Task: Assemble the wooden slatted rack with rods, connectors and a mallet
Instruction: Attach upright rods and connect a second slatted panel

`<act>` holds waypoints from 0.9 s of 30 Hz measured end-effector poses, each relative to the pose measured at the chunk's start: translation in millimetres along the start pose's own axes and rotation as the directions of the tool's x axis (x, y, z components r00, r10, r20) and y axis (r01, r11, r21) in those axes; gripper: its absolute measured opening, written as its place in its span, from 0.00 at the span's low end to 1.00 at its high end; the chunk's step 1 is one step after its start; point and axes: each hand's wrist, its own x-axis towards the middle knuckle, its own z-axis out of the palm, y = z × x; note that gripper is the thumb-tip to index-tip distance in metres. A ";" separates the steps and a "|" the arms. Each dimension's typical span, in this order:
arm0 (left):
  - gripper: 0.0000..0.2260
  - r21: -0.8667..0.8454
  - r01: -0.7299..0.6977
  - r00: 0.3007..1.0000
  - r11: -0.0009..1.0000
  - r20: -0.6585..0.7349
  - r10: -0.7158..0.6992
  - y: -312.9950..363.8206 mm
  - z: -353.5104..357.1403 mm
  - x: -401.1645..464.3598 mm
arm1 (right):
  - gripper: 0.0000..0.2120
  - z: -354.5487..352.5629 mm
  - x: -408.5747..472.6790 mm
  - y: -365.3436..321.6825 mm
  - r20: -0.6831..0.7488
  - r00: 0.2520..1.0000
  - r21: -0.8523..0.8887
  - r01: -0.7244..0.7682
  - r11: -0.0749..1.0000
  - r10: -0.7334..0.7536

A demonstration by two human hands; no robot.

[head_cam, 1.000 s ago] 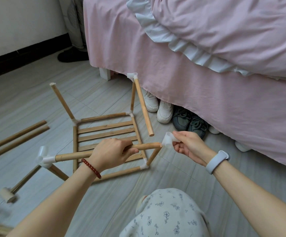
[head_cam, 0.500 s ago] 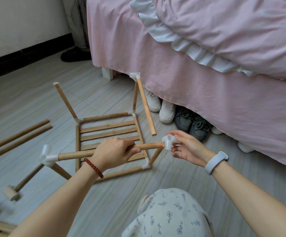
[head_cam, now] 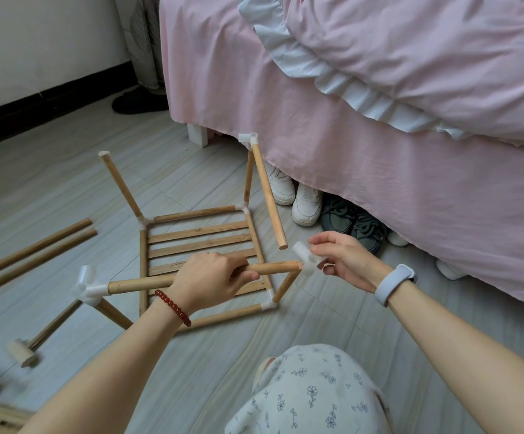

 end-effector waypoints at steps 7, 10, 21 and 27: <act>0.47 0.005 0.003 1.000 1.000 0.008 -0.003 -0.6 1.3 0.6 | 0.12 -1.6 2.3 -0.4 0.063 0.990 0.026 0.127 0.992 -0.128; 0.47 0.011 0.004 1.000 1.000 0.012 -0.004 -1.9 1.5 -0.5 | 0.14 1.8 5.6 1.8 0.043 0.980 -0.096 0.198 0.975 -0.195; 0.38 0.116 -0.002 0.999 0.993 -0.038 0.007 -3.7 -4.1 -5.8 | 0.14 15.7 13.5 -7.6 0.134 0.933 -0.587 0.347 0.731 -0.335; 0.40 0.089 0.001 0.999 0.996 -0.047 0.003 -11.2 -1.2 -9.4 | 0.15 19.0 19.7 0.5 0.150 0.929 -0.637 0.352 0.686 -0.337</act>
